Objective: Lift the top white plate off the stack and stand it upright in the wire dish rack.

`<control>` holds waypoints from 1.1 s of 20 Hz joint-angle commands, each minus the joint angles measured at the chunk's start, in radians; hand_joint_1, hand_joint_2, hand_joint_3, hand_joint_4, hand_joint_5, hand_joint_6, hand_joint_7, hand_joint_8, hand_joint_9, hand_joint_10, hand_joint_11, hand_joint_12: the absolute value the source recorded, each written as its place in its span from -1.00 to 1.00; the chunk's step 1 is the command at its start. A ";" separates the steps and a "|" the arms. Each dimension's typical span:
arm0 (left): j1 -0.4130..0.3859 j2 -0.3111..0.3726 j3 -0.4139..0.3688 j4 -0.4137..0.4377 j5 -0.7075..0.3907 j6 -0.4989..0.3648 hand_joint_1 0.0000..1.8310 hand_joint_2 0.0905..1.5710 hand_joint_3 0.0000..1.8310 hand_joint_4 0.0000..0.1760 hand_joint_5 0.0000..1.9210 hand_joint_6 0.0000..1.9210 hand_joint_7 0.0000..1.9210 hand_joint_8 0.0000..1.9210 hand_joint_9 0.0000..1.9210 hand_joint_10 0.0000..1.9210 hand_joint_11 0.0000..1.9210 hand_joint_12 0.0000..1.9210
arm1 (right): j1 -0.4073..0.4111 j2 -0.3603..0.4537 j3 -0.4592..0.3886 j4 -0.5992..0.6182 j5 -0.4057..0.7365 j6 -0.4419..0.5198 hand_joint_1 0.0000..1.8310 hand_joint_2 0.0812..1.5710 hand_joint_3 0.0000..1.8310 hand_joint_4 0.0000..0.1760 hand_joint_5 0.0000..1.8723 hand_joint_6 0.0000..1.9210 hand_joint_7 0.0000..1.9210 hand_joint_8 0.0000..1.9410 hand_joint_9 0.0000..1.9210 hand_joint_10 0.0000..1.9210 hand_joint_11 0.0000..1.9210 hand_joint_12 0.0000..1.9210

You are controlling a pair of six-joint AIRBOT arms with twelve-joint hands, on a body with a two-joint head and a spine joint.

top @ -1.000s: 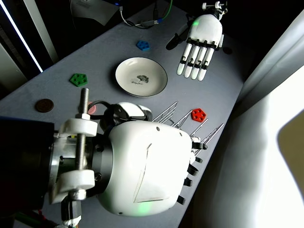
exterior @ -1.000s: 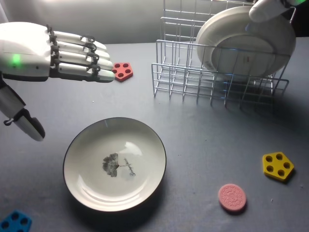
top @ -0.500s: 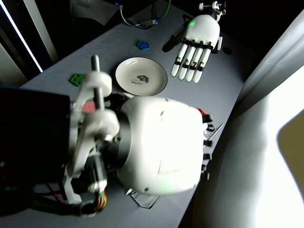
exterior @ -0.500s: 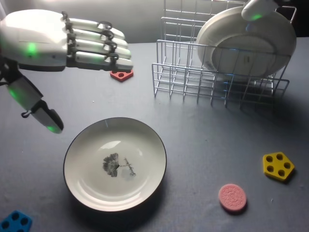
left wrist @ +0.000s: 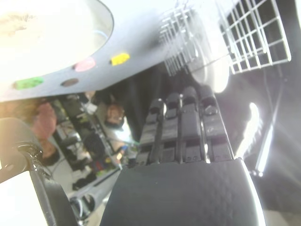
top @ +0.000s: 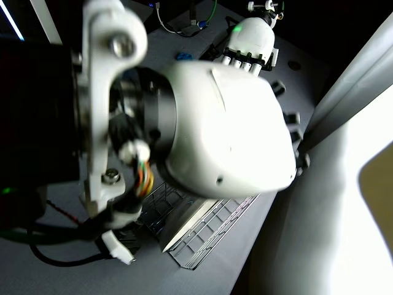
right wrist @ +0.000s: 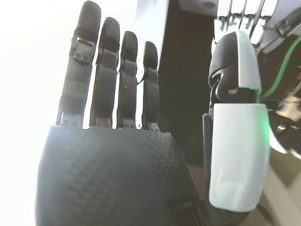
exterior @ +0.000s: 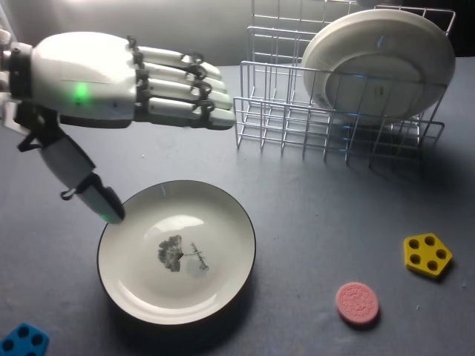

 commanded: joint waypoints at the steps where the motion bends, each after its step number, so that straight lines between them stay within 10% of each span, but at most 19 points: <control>1: -0.031 0.017 -0.010 -0.121 -0.020 0.001 -0.58 -0.08 -1.00 -1.00 -0.99 -1.00 -0.95 -1.00 -0.94 -1.00 -1.00 -0.74 | 0.016 0.020 -0.004 0.077 -0.015 -0.044 0.01 0.21 -1.00 -1.00 -0.44 -1.00 -0.45 -1.00 -0.37 -1.00 -0.35 -0.74; 9: 0.002 0.031 -0.056 -0.152 0.020 0.002 -0.60 -0.07 -1.00 -1.00 -0.98 -1.00 -0.95 -1.00 -0.93 -0.99 -0.98 -0.77 | -0.027 0.045 -0.027 0.334 0.056 -0.499 0.02 0.18 -1.00 -1.00 -0.43 -0.99 -0.44 -1.00 -0.38 -0.99 -0.33 -0.75; 22: -0.046 0.075 -0.075 -0.153 0.021 0.000 -0.58 -0.06 -1.00 -1.00 -1.00 -1.00 -0.97 -1.00 -0.95 -1.00 -1.00 -0.78 | -0.126 0.117 -0.072 0.530 0.203 -0.659 0.05 0.18 -1.00 -0.94 -0.50 -1.00 -0.50 -1.00 -0.39 -1.00 -0.32 -0.75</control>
